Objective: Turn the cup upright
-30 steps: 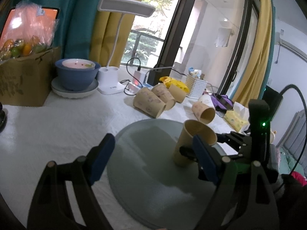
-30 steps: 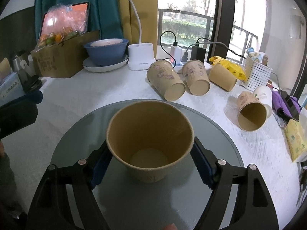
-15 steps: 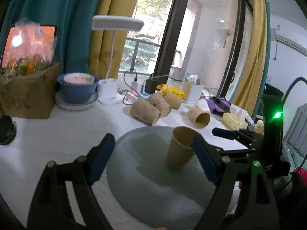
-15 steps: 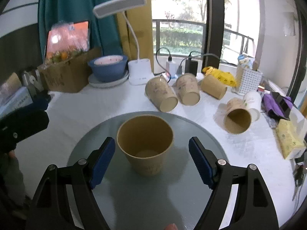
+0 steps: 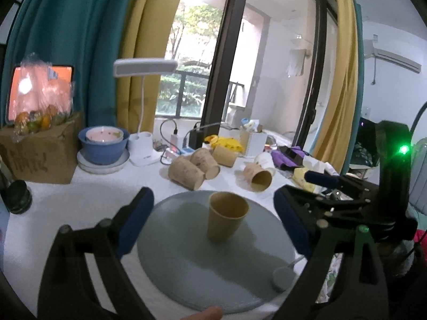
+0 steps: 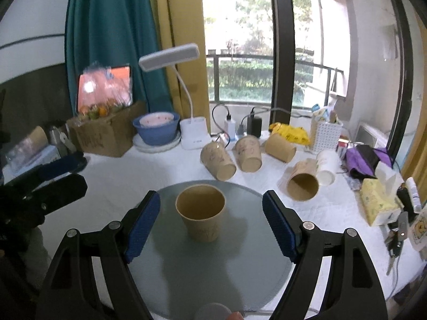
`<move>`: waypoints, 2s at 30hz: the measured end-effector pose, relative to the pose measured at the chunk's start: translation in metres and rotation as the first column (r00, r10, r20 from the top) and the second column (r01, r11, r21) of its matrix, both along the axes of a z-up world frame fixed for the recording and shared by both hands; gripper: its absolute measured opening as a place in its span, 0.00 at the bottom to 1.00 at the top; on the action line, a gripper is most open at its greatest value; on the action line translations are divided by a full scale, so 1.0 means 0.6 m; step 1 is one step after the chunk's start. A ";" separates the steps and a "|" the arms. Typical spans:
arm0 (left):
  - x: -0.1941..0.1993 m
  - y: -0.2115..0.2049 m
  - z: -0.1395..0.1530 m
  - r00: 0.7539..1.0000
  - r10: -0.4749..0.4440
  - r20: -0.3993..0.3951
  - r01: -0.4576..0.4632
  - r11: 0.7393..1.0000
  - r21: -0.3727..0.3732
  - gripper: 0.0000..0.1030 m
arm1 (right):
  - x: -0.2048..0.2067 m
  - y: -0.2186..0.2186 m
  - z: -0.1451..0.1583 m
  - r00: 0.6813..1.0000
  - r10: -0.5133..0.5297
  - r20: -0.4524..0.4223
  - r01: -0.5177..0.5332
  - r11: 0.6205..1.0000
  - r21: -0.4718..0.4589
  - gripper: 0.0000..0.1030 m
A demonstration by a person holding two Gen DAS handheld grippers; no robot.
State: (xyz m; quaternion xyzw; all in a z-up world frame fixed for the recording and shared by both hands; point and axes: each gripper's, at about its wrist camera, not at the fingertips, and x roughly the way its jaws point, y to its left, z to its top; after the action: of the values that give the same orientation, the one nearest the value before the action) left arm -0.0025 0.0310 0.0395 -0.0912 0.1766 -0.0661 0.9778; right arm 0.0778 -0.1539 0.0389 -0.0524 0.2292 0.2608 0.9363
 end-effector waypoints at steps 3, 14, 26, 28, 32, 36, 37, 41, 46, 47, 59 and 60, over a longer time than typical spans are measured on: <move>-0.011 -0.012 0.018 1.000 0.023 0.012 -0.024 0.999 0.025 0.90 | -0.015 -0.016 0.018 1.000 -0.007 0.023 0.007 1.000 0.023 0.79; -0.046 -0.043 0.070 0.995 0.085 0.044 -0.088 0.993 0.077 0.90 | -0.062 -0.064 0.071 0.996 -0.026 0.091 0.019 0.996 0.084 0.79; -0.073 -0.070 0.096 0.990 0.088 0.112 -0.105 0.983 0.151 0.90 | -0.082 -0.086 0.100 0.989 -0.050 0.138 0.035 0.994 0.104 0.79; -0.075 -0.071 0.098 0.988 0.097 0.119 -0.115 0.981 0.157 0.90 | -0.083 -0.087 0.102 0.989 -0.050 0.143 0.035 0.994 0.105 0.79; -0.077 -0.067 0.100 0.987 0.106 0.119 -0.123 0.981 0.147 0.90 | -0.084 -0.087 0.102 0.988 -0.049 0.143 0.034 0.994 0.105 0.79; -0.077 -0.067 0.097 0.988 0.104 0.111 -0.120 0.983 0.142 0.90 | -0.084 -0.086 0.102 0.989 -0.049 0.142 0.034 0.994 0.105 0.79; -0.078 -0.067 0.097 0.989 0.104 0.109 -0.119 0.983 0.141 0.90 | -0.084 -0.086 0.102 0.989 -0.047 0.140 0.033 0.994 0.104 0.79; -0.083 -0.065 0.096 0.988 0.105 0.111 -0.119 0.984 0.129 0.90 | -0.087 -0.083 0.102 0.989 -0.044 0.140 0.030 0.995 0.100 0.79; -0.088 -0.063 0.096 0.987 0.110 0.115 -0.123 0.986 0.116 0.90 | -0.087 -0.081 0.102 0.989 -0.045 0.140 0.032 0.995 0.099 0.79; -0.089 -0.063 0.096 0.987 0.109 0.115 -0.123 0.986 0.117 0.90 | -0.087 -0.081 0.102 0.989 -0.046 0.140 0.032 0.994 0.100 0.79; -0.090 -0.062 0.095 0.987 0.110 0.115 -0.123 0.986 0.114 0.90 | -0.087 -0.079 0.103 0.989 -0.042 0.139 0.029 0.995 0.096 0.79; -0.090 -0.062 0.095 0.987 0.110 0.115 -0.123 0.986 0.113 0.90 | -0.088 -0.079 0.103 0.989 -0.042 0.139 0.029 0.995 0.096 0.79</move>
State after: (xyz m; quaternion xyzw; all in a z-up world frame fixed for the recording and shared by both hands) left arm -0.0567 -0.0062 0.0967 -0.0388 0.1210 -0.0027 0.9919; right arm 0.0251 -0.2012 0.1009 -0.0228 0.1508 0.2502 0.9561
